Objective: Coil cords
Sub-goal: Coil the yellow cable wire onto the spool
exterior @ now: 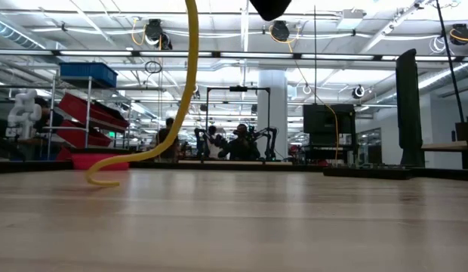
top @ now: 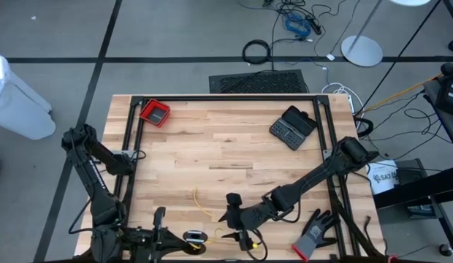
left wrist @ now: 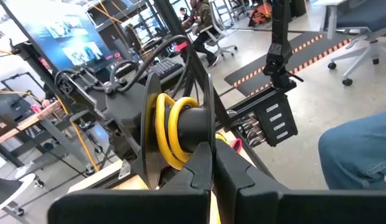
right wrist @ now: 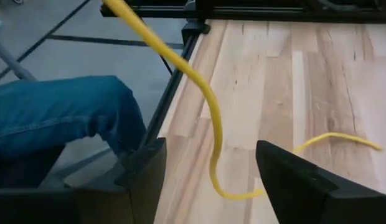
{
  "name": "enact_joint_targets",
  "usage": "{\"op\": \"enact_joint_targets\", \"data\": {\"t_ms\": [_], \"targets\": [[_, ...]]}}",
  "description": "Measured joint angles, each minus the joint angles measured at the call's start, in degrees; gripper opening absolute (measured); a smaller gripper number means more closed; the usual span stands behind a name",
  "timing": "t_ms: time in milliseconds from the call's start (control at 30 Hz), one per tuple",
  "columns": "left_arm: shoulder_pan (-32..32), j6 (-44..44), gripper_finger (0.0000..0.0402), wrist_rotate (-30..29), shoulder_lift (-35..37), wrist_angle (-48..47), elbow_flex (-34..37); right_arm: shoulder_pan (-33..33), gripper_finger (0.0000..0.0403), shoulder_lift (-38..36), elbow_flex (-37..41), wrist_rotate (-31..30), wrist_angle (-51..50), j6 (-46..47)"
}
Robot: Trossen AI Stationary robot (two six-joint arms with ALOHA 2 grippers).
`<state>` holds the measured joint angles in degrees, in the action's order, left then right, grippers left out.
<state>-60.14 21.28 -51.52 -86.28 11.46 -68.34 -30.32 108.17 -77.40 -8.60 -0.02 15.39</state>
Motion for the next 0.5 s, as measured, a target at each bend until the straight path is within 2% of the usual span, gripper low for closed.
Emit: {"op": "enact_joint_targets", "data": {"t_ms": [200, 500], "targets": [[-0.2, 0.0, 0.0002, 0.0, 0.0, -0.1, 0.0, 1.0, 0.0216, 1.2, 0.4, 1.6, 1.8, -1.5], [-0.2, 0.0, 0.0002, 0.0, 0.0, -0.1, 0.0, 1.4, 0.0167, 1.2, 0.4, 4.2, 2.3, -0.9]]}}
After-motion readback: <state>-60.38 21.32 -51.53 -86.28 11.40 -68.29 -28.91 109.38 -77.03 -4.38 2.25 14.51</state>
